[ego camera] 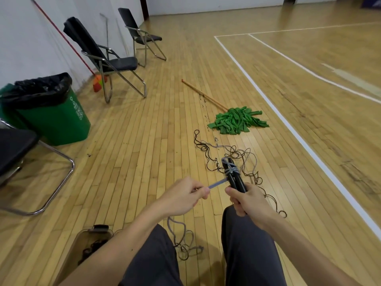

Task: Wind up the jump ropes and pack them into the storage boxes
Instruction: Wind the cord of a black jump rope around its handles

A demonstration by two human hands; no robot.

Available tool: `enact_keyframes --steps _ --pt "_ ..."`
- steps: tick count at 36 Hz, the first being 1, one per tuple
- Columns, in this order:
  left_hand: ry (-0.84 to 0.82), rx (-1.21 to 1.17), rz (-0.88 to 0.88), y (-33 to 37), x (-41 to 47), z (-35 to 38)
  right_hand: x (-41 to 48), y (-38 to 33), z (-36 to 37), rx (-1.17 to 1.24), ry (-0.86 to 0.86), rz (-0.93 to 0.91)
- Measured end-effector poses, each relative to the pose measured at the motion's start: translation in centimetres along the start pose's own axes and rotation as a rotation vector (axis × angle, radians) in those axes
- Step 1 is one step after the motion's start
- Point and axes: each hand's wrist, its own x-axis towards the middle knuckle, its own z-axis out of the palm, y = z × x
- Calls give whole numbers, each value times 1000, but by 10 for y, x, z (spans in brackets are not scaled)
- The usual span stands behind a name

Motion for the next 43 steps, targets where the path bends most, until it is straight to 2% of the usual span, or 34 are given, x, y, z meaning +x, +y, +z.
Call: enact_keyframes --steps 3,8,11,16,22,31,37,43 --pt "21 107 10 -5 -3 -1 8 9 -14 -26 73 43" --pt "10 216 28 2 -8 -3 8 24 -12 -66 62 75" --pt "27 410 68 13 -12 -6 7 25 -6 -90 48 87" --pt "63 774 187 28 -16 -13 2 19 5 -183 -28 130" --pt "26 988 299 41 -20 -35 -3 9 16 -276 -185 228" --pt "36 943 424 44 -21 -61 -24 -8 36 -430 -449 342" --pt "-71 838 359 52 -14 -68 -39 -15 49 -547 -625 398" --pt "-166 651 278 48 0 -63 -56 -23 59 -697 -754 358"
